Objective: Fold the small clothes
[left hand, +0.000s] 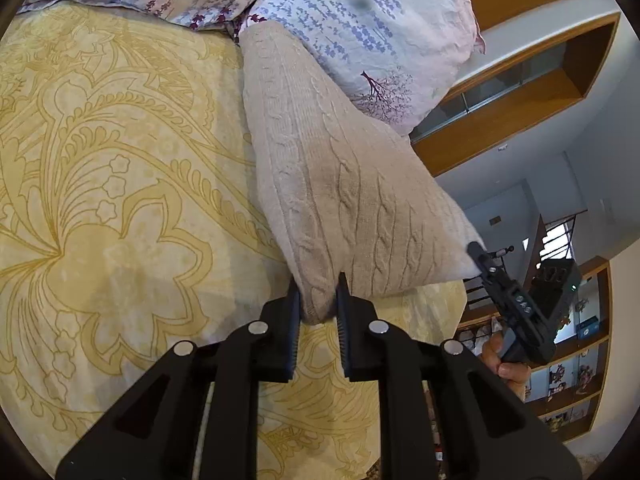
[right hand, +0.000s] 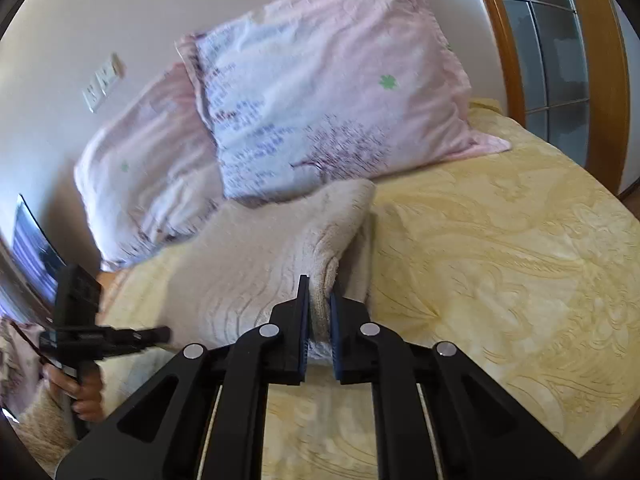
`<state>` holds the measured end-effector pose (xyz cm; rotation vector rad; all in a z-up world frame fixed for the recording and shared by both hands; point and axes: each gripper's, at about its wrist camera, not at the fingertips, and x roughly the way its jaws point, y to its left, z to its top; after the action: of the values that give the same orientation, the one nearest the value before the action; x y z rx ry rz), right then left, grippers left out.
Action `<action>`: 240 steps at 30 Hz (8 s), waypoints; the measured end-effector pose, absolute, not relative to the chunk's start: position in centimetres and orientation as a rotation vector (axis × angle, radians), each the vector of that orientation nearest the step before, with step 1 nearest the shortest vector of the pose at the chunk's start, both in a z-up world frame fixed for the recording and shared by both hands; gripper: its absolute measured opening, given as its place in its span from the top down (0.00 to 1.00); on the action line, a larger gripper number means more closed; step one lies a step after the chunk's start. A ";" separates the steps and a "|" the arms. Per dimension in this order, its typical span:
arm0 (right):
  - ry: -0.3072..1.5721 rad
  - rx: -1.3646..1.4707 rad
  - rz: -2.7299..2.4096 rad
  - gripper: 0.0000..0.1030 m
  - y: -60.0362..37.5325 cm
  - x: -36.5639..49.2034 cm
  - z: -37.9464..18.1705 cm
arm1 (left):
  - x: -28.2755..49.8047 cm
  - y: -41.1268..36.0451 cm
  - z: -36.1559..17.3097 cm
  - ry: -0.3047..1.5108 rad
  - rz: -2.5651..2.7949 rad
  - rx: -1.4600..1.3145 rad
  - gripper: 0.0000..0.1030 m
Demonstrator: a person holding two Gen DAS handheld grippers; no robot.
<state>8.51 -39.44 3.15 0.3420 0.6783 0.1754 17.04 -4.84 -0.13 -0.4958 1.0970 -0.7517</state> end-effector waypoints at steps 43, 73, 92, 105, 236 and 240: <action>0.850 0.499 0.066 0.92 -41.3 21.1 -1.9 | 23.8 -7.5 0.3 1.099 -0.658 -0.530 0.24; 0.974 0.814 0.410 0.52 -41.5 20.6 -4.0 | 25.3 -9.2 -1.2 1.132 -0.671 -0.652 0.35; 0.819 0.642 0.619 0.72 -31.8 17.6 1.9 | 20.6 -0.4 4.2 0.964 -0.671 -0.586 0.60; 0.926 0.638 0.544 0.61 -28.9 19.1 -1.7 | 20.8 8.3 -0.5 1.006 -0.508 -0.724 0.51; 0.891 0.016 0.054 0.01 -20.5 6.3 -2.0 | 9.0 1.1 -0.1 0.987 -0.044 0.049 0.02; 0.891 0.015 0.056 0.01 -20.6 6.3 -2.0 | 8.9 1.1 -0.1 0.986 -0.044 0.049 0.02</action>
<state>6.31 -20.57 -1.97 0.0152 0.8914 0.0562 8.94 1.07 -0.12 0.0492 0.9864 -0.0440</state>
